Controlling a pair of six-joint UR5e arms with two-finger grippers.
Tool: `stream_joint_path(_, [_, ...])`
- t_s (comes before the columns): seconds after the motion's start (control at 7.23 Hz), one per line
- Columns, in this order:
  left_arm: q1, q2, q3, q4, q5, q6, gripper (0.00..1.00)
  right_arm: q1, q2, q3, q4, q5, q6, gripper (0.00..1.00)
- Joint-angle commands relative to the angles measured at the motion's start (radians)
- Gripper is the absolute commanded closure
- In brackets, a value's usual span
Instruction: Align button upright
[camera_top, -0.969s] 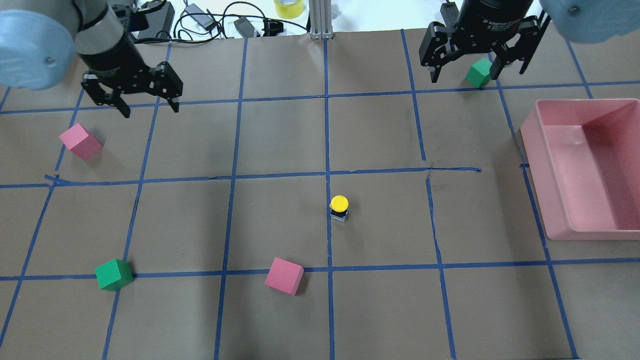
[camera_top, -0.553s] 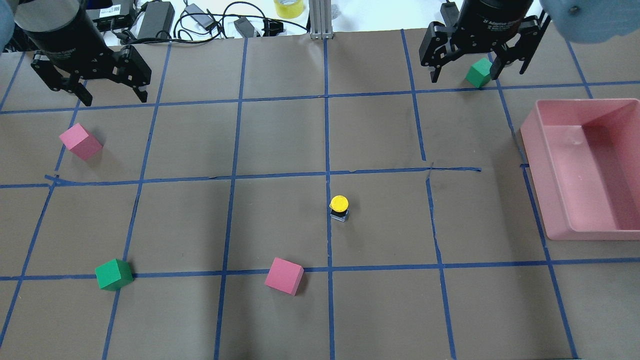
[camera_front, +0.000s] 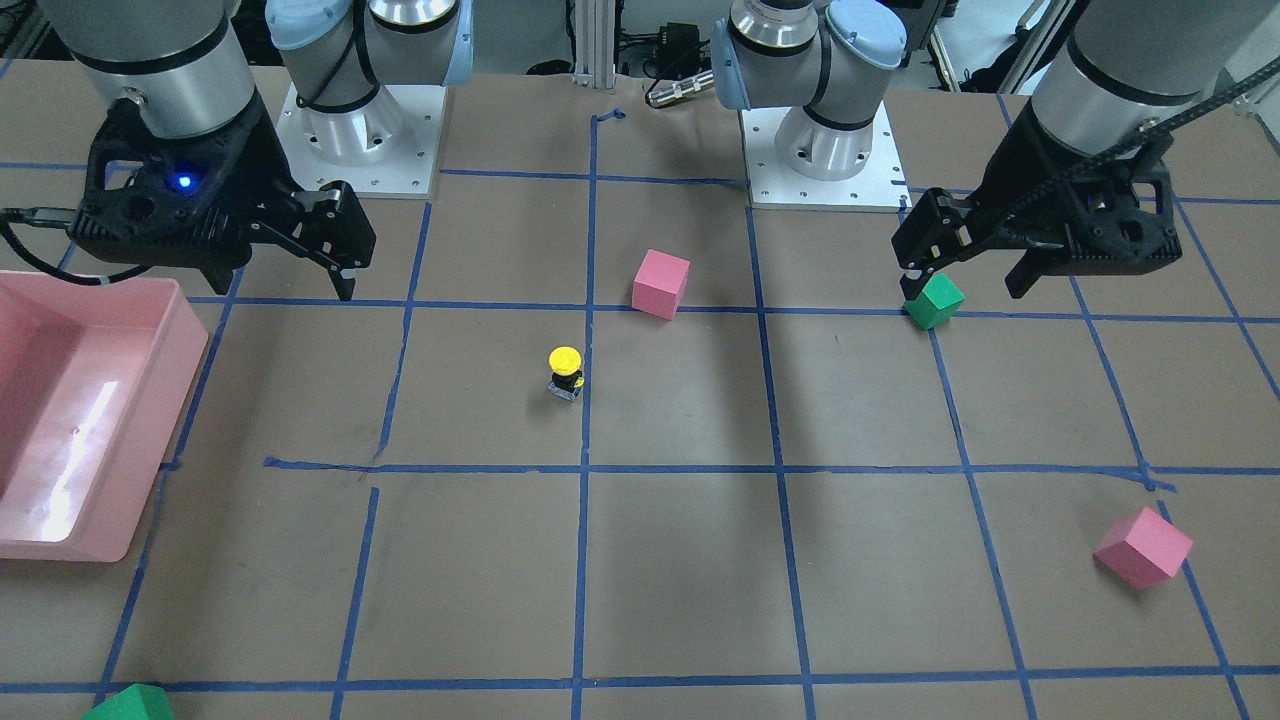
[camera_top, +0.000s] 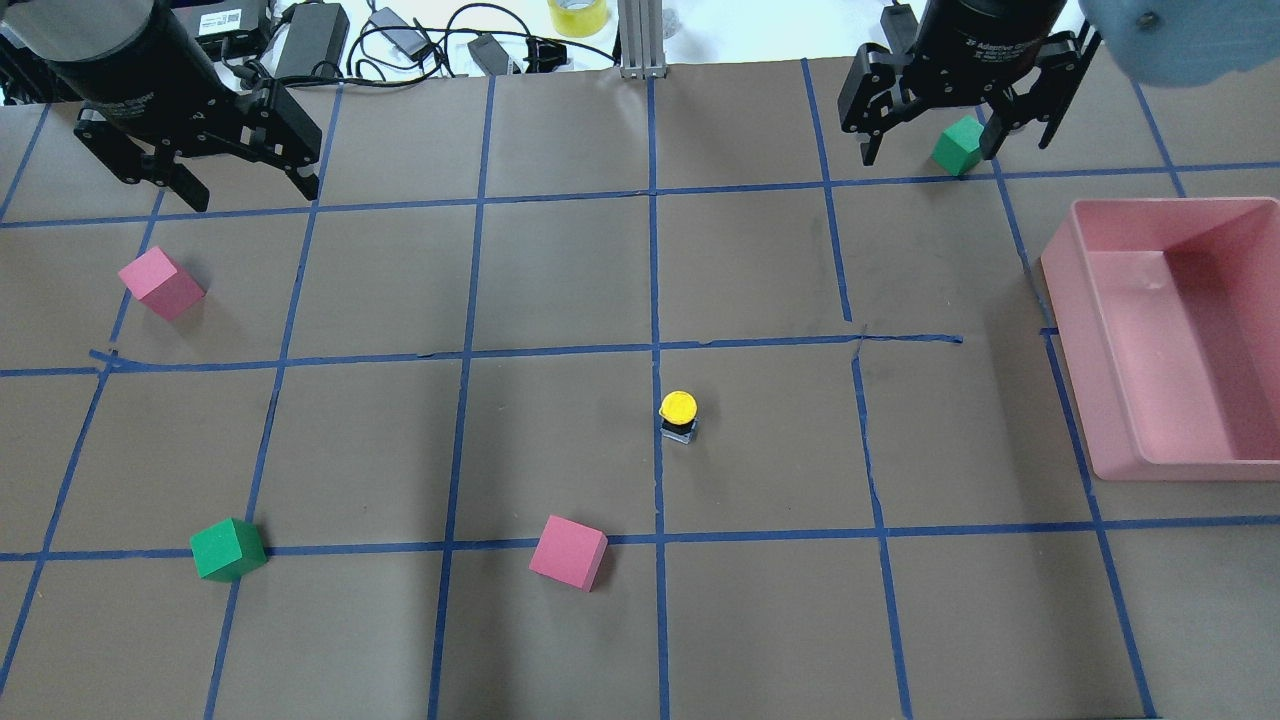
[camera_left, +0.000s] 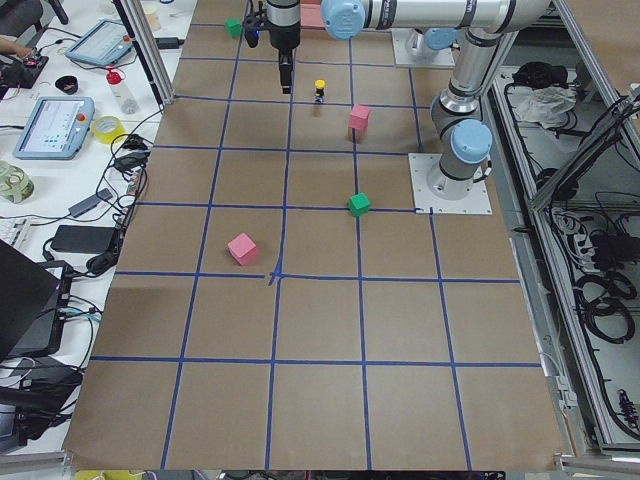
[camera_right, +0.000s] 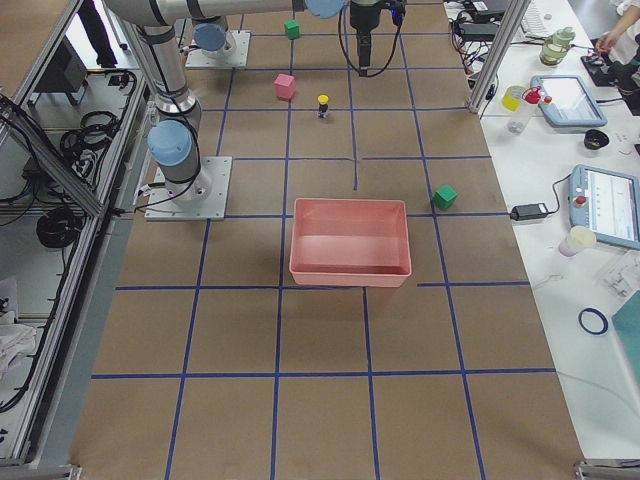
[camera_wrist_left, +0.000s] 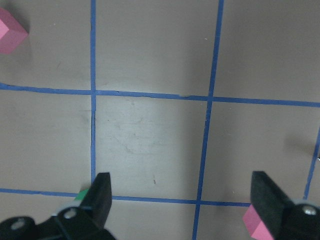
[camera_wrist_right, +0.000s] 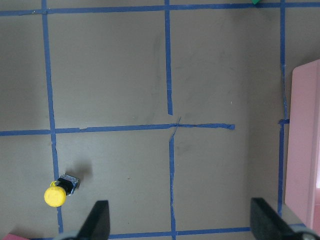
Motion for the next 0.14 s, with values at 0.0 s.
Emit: stream_joint_path(0.0, [-0.017, 0.021, -0.030, -0.002, 0.002, 0.003, 0.00, 0.000, 0.000, 0.000, -0.001, 0.003, -0.003, 0.00])
